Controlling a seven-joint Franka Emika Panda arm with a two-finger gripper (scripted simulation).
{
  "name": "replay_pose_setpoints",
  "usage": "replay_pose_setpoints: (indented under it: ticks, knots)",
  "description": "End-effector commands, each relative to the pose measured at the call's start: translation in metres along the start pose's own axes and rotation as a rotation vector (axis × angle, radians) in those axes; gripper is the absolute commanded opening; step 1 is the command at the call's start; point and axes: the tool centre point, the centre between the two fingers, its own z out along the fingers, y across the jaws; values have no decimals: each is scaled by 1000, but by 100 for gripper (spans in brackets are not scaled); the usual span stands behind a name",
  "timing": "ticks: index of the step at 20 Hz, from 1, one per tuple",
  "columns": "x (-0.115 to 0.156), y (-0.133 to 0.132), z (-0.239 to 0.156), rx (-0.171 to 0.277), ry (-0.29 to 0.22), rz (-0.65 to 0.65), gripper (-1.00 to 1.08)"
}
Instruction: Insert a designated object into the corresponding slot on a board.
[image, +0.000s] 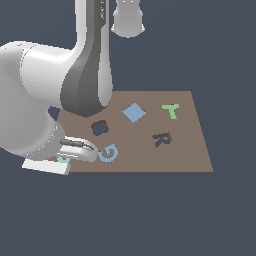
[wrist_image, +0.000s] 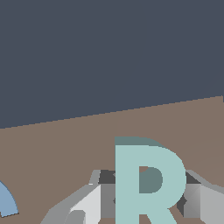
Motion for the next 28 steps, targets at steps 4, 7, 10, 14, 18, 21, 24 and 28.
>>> replay_pose_setpoints:
  ticks: [4,7,10,14,18,21,24,28]
  knots:
    - [0,0,0,0,0,0,-100]
    - [0,0,0,0,0,-1,-100]
    - [2,-2,0,0,0,-15,-100]
    - [7,-9,0,0,0,-61,-100]
    - [14,-20,-1,0,0,-137,-100]
    - [20,-32,-1,0,1,-214,-100]
    - [27,-47,-2,0,1,-307,-100]
    - [34,-70,-3,0,1,-443,-100]
